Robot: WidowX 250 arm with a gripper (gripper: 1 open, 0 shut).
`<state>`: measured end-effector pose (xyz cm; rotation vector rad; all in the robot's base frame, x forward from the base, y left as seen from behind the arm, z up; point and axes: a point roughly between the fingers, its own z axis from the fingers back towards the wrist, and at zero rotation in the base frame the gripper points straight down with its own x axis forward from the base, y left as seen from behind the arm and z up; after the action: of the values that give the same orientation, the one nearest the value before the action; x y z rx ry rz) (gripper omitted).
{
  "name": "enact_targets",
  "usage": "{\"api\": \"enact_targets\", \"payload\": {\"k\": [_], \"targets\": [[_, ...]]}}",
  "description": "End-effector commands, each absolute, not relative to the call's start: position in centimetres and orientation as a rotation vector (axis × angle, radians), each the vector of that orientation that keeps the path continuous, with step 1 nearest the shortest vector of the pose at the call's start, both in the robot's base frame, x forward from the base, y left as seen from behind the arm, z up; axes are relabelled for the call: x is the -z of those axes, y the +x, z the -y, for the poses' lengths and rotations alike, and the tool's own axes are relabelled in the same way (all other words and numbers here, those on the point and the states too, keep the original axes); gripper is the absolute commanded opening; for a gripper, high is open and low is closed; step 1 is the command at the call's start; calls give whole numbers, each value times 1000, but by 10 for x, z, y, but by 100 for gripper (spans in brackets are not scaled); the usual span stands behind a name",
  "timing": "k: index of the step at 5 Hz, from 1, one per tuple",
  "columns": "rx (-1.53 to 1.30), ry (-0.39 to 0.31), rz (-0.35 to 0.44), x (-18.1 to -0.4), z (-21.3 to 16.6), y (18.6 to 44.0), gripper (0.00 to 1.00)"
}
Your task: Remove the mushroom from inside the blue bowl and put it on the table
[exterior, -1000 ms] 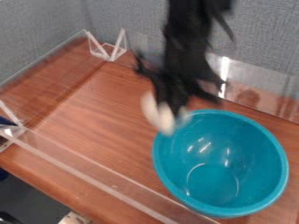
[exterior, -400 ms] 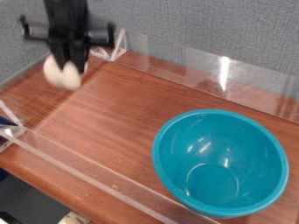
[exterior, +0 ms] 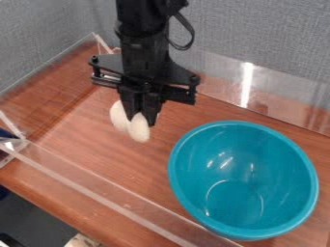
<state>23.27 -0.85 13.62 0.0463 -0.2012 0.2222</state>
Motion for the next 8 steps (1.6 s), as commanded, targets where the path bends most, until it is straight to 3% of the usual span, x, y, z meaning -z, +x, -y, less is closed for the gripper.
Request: {"api": "enact_targets", "payload": {"k": [1, 2, 3, 8], "targets": [[-222, 60, 190, -121, -1, 235, 0], [-223, 74, 144, -91, -12, 238, 0], [-228, 73, 119, -76, -21, 244, 0], [-245, 40, 78, -55, -35, 241, 0]]}}
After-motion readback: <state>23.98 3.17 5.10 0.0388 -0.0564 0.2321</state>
